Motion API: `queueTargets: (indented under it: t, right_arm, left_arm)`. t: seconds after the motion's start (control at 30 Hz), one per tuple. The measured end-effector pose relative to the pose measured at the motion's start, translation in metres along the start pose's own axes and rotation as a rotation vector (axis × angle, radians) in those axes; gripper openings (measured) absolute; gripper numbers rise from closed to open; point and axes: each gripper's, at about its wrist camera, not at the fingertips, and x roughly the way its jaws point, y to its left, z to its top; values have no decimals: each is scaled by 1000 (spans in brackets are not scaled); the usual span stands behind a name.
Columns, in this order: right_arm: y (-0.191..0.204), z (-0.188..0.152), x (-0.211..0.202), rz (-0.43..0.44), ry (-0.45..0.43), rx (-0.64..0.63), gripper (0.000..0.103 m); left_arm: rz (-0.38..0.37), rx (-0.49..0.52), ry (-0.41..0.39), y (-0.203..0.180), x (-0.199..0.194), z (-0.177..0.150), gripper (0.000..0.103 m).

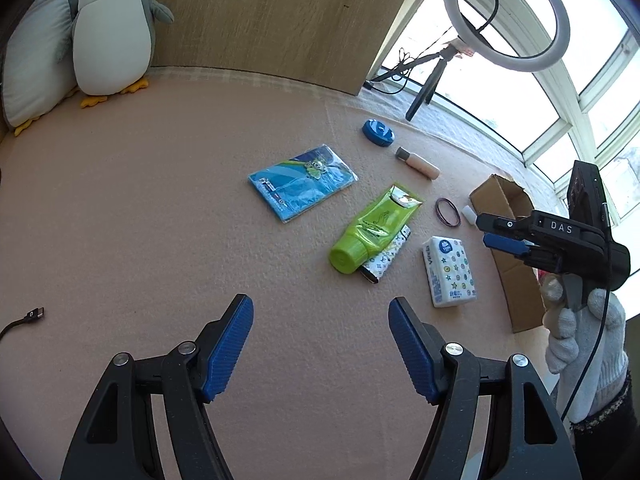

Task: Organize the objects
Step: 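Withdraw the left tool and move it over the green tube, then lower the left tool onto the green tube and close on it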

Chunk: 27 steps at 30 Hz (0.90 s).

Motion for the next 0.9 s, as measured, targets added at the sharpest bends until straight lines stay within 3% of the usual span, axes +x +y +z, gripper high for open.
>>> queueTargets:
  t: [0.17,0.47,0.7,0.9]
  right_arm:
    - [-11,3,-3,-35,-3,-6,39]
    - [14,16,22,33,64,-70,37]
    - [49,25,70,7,153,-130,27]
    - [58,22,76,-18,161,-161,26]
  left_arm:
    - [-14,44,6,-25,11,3,73]
    - [-10,53,2,-42,14,1,71]
    - [19,18,-12,-24,0,-9,70]
    - [36,-7,-25,-5,-11,-10,69]
